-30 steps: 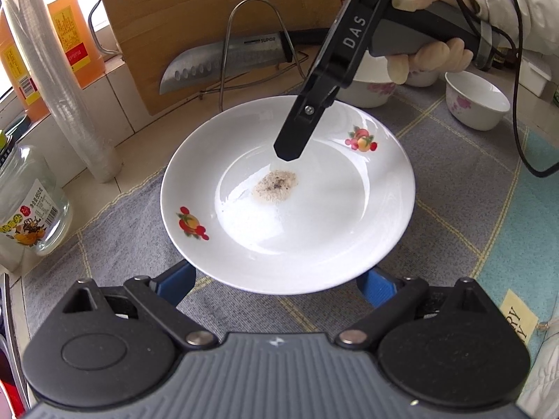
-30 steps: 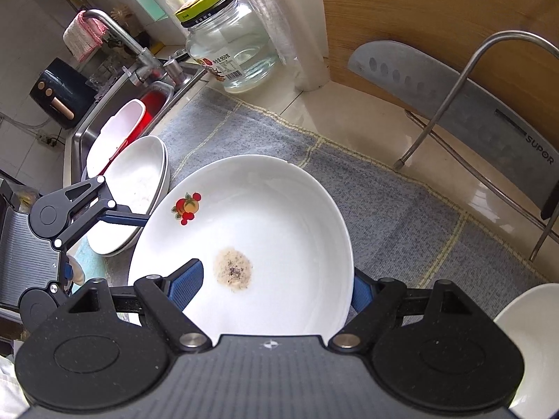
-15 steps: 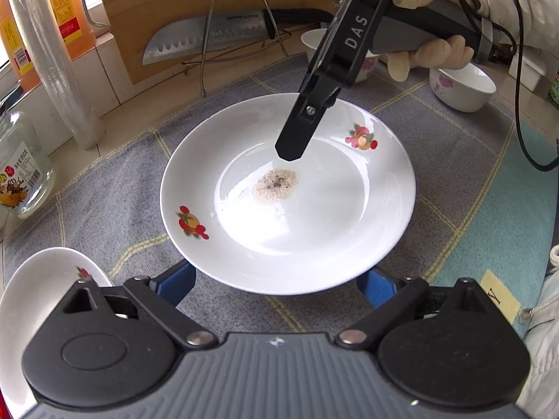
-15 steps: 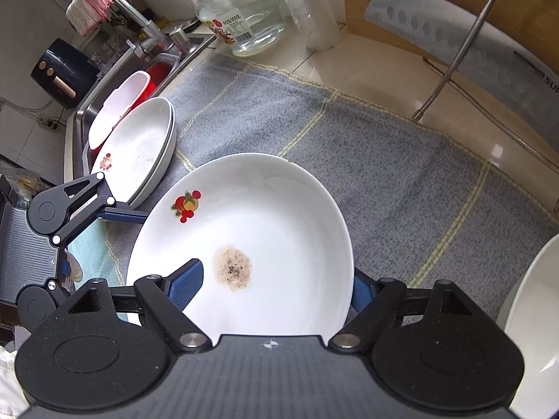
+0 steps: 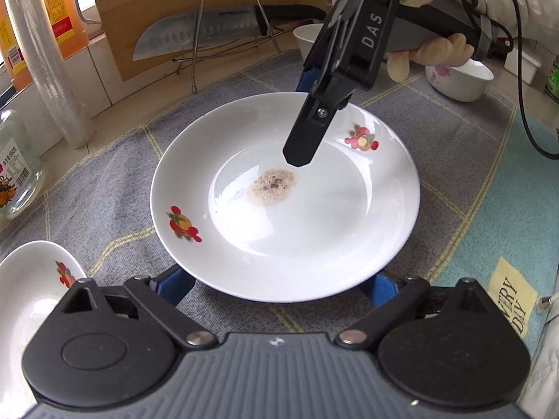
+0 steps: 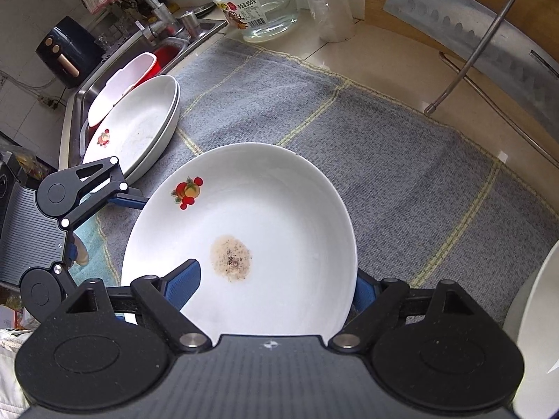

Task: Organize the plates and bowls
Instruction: 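Carry the stained plate with the right tool over the plate stack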

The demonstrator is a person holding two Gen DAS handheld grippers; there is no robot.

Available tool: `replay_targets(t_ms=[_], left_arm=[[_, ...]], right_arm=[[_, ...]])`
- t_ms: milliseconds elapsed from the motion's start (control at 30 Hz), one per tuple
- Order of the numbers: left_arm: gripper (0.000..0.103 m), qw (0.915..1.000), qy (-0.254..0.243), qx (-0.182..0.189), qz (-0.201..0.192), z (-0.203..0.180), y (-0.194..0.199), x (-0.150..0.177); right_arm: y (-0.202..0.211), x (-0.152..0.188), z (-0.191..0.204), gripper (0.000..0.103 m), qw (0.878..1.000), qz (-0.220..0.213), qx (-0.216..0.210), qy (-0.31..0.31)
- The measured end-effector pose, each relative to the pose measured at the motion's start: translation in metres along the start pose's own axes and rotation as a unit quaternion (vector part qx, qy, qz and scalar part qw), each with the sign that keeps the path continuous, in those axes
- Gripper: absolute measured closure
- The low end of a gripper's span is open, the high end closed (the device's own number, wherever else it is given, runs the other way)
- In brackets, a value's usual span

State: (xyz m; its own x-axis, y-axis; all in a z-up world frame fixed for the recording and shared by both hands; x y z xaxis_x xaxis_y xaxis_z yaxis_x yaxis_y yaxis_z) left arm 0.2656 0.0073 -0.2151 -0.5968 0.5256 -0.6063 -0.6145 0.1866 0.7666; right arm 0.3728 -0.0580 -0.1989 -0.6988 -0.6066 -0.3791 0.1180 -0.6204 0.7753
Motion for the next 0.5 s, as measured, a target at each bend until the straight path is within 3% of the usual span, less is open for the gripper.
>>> replay_targets(t_ms=[500], left_arm=[[0.005, 0.9998, -0.02, -0.006, 0.006, 0.0028, 0.0061, -0.0014]], right_arm=[[0.0017, 0.0006, -0.0005, 0.015, 1.0, 0.0, 0.004, -0.001]])
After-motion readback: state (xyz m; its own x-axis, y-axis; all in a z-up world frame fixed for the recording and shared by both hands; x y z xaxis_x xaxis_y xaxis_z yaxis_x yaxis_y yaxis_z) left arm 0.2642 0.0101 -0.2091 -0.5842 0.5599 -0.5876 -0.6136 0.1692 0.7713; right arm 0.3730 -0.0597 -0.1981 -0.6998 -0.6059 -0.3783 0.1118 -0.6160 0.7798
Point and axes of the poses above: each gripper's, at about its wrist camera, not at the fingertips, and y roughly against the way its jaws point, z to its left, x to its underside, the point moved 8 cm from there along -y, roughly the way its jaws point, and after that the axes turned 9 degrees about -x, right-handed, at the moved point
